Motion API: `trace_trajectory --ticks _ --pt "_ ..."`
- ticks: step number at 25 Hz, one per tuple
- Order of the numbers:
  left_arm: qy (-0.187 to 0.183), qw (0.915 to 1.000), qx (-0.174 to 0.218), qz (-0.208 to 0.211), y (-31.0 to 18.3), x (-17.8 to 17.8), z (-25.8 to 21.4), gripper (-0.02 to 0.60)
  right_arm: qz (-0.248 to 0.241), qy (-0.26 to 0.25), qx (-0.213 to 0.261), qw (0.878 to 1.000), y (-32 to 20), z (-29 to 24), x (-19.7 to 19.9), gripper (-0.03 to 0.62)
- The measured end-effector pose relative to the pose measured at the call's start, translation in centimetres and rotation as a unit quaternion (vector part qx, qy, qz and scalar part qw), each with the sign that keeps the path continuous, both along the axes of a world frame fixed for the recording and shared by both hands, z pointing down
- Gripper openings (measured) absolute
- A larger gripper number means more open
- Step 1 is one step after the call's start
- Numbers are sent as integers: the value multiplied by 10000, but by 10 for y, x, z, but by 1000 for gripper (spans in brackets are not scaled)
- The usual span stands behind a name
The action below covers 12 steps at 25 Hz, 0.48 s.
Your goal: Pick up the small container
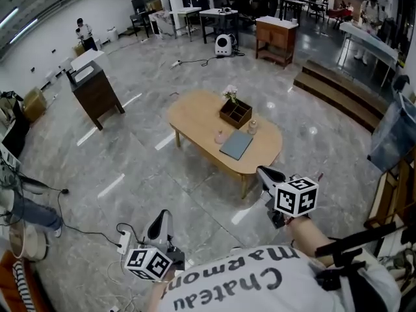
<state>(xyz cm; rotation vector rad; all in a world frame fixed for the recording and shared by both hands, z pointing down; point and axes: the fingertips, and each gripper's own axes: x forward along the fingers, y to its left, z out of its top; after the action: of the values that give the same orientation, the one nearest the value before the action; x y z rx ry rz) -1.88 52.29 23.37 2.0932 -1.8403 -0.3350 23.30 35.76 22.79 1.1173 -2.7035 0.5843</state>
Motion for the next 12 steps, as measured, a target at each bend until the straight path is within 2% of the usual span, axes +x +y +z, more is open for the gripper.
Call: trace_trajectory --ticks 6,12 --pt "-23 9999 -16 -153 -68 9 12 14 -147 -32 62 9999 -64 10 7 14" --pt "-59 9998 -110 -179 -83 15 11 14 -104 -102 -242 9996 -79 21 10 14"
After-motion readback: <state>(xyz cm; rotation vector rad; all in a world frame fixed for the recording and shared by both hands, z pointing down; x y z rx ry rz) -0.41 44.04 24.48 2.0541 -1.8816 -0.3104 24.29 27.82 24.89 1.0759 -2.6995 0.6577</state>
